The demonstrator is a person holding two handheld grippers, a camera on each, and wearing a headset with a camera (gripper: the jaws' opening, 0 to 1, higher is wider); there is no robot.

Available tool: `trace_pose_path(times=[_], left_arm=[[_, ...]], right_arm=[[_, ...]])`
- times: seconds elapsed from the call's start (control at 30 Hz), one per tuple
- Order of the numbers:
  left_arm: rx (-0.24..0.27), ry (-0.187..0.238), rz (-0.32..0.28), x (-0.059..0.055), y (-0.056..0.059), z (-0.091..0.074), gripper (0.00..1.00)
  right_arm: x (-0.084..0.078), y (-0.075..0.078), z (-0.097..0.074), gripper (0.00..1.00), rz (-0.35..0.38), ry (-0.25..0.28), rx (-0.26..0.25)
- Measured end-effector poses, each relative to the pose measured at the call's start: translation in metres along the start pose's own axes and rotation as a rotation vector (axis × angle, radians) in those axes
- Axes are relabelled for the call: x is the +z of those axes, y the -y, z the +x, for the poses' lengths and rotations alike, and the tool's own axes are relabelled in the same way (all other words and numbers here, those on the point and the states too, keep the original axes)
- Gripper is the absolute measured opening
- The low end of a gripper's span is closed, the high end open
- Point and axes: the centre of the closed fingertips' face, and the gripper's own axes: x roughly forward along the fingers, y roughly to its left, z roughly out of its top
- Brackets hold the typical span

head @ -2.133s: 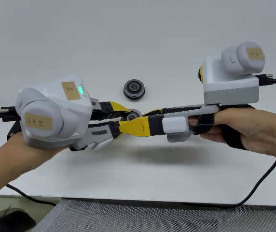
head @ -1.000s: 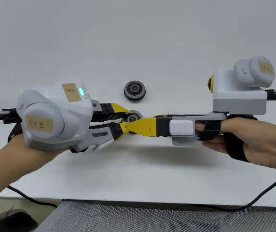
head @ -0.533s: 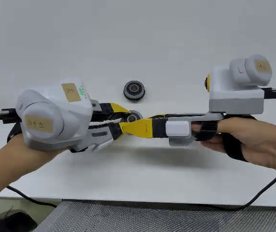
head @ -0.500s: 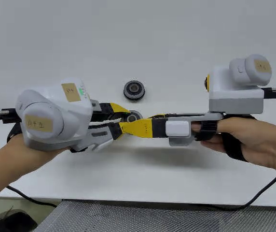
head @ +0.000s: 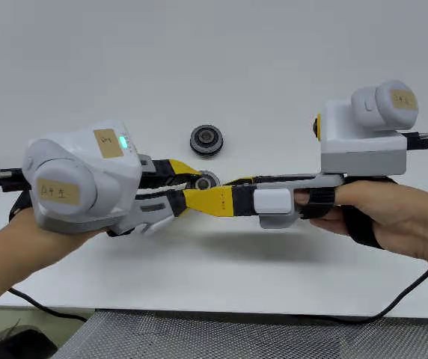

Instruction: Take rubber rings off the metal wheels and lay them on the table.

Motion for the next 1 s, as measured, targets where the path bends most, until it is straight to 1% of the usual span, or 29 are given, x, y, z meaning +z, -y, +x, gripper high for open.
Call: trace_pose_path(times=[0.03, 0.2, 0.37, 0.47, 0.6, 0.63, 0.67, 0.8, 1.0], left_arm=[[0.0, 0.0, 0.0, 0.0, 0.0, 0.0, 0.12], [0.0, -0.001, 0.0, 0.0, 0.0, 0.0, 0.12], [0.0, 0.0, -0.001, 0.0, 0.001, 0.0, 0.12], [-0.001, 0.0, -0.001, 0.0, 0.001, 0.0, 0.12], [-0.001, 0.001, 0.0, 0.0, 0.001, 0.0, 0.12], [-0.001, 0.0, 0.0, 0.0, 0.001, 0.0, 0.12], [-0.001, 0.0, 0.0, 0.0, 0.001, 0.0, 0.12], [-0.001, 0.0, 0.0, 0.0, 0.001, 0.0, 0.12], [-0.001, -0.001, 0.0, 0.0, 0.001, 0.0, 0.12]], right_arm=[[0.0, -0.001, 0.0, 0.6, 0.008, 0.0, 0.0], [-0.001, 0.001, 0.002, 0.6, -0.009, -0.002, -0.008], [0.007, 0.01, 0.001, 0.65, -0.017, 0.032, -0.044], [0.008, 0.012, 0.003, 0.65, -0.008, 0.036, -0.039], [0.007, 0.009, 0.009, 0.65, -0.01, 0.017, -0.02], [0.007, 0.009, 0.009, 0.64, -0.012, 0.016, -0.022], [0.008, 0.01, 0.009, 0.64, -0.018, 0.018, -0.025], [0.008, 0.007, 0.005, 0.64, 0.006, 0.028, -0.011], [0.008, 0.003, -0.001, 0.62, 0.001, 0.035, -0.004]])
